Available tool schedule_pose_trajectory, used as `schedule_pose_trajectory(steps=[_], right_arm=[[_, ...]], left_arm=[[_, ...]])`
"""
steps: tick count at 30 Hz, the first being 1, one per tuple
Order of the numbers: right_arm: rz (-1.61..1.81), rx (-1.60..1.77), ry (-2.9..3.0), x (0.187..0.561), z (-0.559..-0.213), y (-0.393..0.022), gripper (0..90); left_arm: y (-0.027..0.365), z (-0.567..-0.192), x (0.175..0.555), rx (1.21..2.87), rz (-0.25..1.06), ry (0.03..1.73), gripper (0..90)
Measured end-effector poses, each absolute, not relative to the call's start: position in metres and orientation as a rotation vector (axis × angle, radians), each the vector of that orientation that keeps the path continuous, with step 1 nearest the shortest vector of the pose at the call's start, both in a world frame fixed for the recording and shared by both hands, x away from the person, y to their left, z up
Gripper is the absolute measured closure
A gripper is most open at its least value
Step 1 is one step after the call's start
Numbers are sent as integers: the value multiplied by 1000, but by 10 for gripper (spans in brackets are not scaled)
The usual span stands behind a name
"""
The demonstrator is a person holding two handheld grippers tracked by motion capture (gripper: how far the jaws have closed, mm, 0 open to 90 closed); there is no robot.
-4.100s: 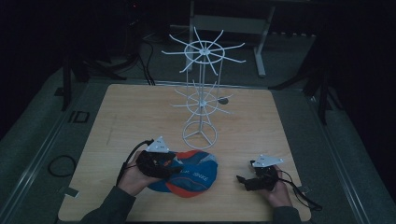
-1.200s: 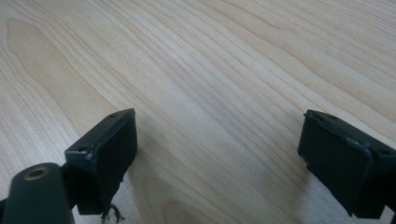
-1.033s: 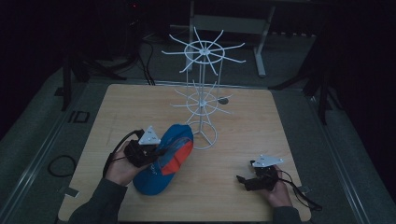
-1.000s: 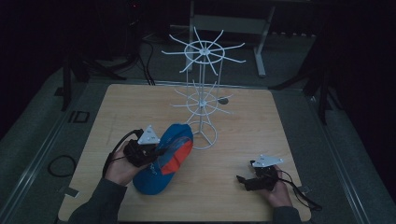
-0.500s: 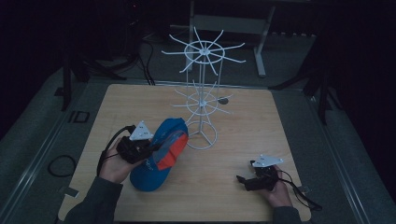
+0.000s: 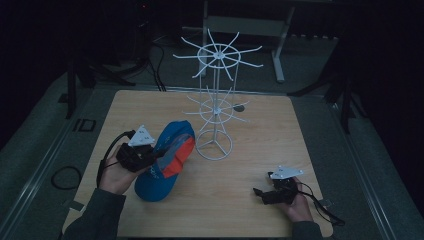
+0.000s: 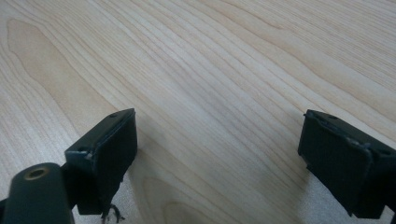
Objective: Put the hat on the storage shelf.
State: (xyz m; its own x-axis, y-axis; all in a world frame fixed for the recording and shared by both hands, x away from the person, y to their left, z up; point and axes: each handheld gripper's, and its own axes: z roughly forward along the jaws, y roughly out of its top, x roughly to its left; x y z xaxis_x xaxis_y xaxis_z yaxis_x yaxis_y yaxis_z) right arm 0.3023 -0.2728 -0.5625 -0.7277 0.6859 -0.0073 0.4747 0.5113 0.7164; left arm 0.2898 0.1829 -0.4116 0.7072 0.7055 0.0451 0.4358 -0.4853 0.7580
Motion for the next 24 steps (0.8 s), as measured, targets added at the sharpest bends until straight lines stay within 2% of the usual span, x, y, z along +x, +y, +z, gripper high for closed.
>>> schedule_pose_trajectory(steps=[24], right_arm=[[1036, 974, 2468, 302, -562, -273, 116]], left_arm=[[205, -397, 289, 2074, 487, 919, 893]])
